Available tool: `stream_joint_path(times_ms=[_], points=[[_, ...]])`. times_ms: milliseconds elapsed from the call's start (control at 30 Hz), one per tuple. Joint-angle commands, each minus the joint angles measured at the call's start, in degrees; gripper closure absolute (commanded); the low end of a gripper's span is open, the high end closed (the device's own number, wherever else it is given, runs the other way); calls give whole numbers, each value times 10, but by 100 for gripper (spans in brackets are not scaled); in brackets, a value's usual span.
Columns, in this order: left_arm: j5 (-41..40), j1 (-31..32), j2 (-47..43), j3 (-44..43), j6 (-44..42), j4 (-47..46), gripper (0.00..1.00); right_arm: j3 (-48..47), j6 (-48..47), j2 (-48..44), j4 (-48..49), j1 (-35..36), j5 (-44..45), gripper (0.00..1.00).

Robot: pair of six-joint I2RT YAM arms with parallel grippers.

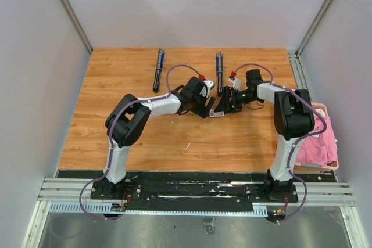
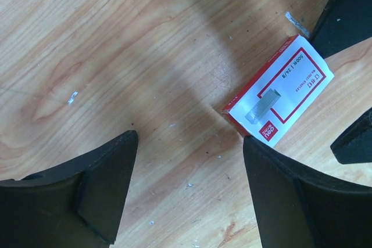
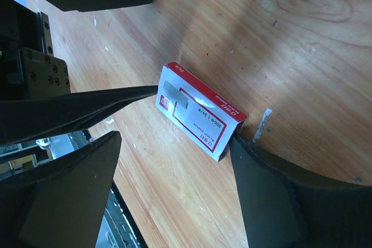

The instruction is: Unload the staples from the stapler

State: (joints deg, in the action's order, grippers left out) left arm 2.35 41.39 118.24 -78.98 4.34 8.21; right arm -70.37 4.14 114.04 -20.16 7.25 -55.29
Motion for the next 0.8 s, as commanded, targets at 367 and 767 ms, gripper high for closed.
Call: stream_joint_path(times_ms=[367,767], points=[[51,-102,-115,101,-76,26,5,44,66,-54,45,64,48,22],[57,-158,-277,188,-153,27,2,-43,58,20,34,106,110,22]])
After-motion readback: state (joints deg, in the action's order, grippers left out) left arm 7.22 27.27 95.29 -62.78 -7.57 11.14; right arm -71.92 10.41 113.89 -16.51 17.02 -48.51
